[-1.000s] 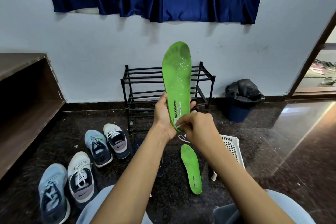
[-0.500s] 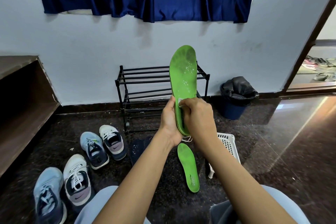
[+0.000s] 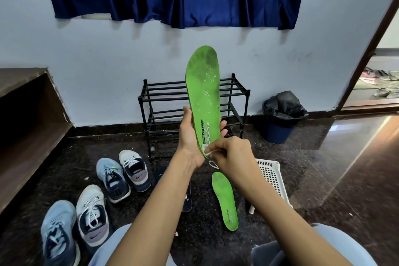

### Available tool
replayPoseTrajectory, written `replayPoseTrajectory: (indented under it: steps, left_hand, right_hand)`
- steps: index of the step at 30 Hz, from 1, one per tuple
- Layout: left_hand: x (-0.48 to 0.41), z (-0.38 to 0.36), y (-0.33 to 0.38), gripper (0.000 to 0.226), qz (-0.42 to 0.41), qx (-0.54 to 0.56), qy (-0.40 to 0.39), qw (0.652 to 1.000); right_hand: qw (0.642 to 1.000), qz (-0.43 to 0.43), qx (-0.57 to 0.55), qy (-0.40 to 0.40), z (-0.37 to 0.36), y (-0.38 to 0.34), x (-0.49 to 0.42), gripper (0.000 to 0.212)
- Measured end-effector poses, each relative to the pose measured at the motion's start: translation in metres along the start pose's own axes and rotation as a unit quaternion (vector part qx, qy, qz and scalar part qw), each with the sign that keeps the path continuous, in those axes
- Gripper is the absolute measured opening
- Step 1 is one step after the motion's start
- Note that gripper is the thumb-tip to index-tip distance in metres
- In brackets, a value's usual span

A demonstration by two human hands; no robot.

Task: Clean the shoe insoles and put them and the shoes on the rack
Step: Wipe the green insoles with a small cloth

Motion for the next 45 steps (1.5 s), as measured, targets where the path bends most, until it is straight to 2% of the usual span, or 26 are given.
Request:
replayPoseTrajectory:
  steps: [4, 10, 15, 19, 22, 25, 28, 31, 38, 42, 45]
  left_hand:
    - [-0.001, -0.004, -0.004, 0.081, -0.009, -0.001, -0.014, 1.0]
    - [0.003, -0.012, -0.019, 0.076, 0.023, -0.028, -0.01, 0.999]
    - [0.005, -0.014, -0.022, 0.069, 0.035, -0.008, -0.017, 0.999]
    - [0.005, -0.014, -0.018, 0.073, 0.025, -0.005, -0.015, 1.0]
    - [0.007, -0.013, -0.012, 0.078, 0.024, -0.013, -0.019, 0.999]
    - [0.005, -0.009, -0.005, 0.075, 0.002, 0.001, -0.012, 1.0]
    - [0.002, -0.004, 0.003, 0.076, -0.031, 0.018, -0.013, 0.999]
    - [0.001, 0.001, 0.01, 0.076, -0.052, 0.033, -0.018, 0.998]
    - [0.003, -0.004, 0.003, 0.076, -0.053, 0.016, -0.016, 0.998]
    - [0.008, -0.014, -0.012, 0.082, -0.019, -0.035, -0.012, 0.999]
    - [0.009, -0.018, -0.021, 0.079, -0.011, -0.045, 0.006, 0.999]
  right_hand:
    - [1.0, 0.024, -0.002, 0.019, 0.002, 0.0, 0.002, 0.017]
    - [0.991, 0.069, 0.023, 0.113, 0.002, 0.008, -0.019, 0.019]
    - [0.977, 0.098, 0.041, 0.186, 0.002, 0.007, -0.03, 0.016]
    - [0.968, 0.108, 0.063, 0.216, 0.002, -0.002, -0.029, 0.018]
    - [0.971, 0.097, 0.078, 0.205, 0.0, -0.004, -0.027, 0.015]
    - [0.985, 0.063, 0.081, 0.141, -0.005, -0.003, -0.023, 0.017]
    - [0.997, 0.017, 0.051, 0.062, -0.005, -0.004, -0.014, 0.021]
    - [1.0, 0.012, -0.005, 0.027, -0.001, -0.009, -0.002, 0.019]
    - [0.986, -0.03, -0.158, 0.042, 0.0, -0.011, 0.005, 0.015]
    - [0.967, -0.049, -0.233, 0.094, 0.005, -0.011, -0.004, 0.014]
    - [0.955, -0.057, -0.266, 0.116, 0.012, -0.01, -0.01, 0.016]
Point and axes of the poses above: each hand's wrist, its own x-axis away from the middle knuckle, its own z-axis out of the back of the hand, y = z × x, the point moved 1 cm from there along -x, towards the middle knuckle, and after that the axes turned 2 degrees about x, right-handed, at the moved point
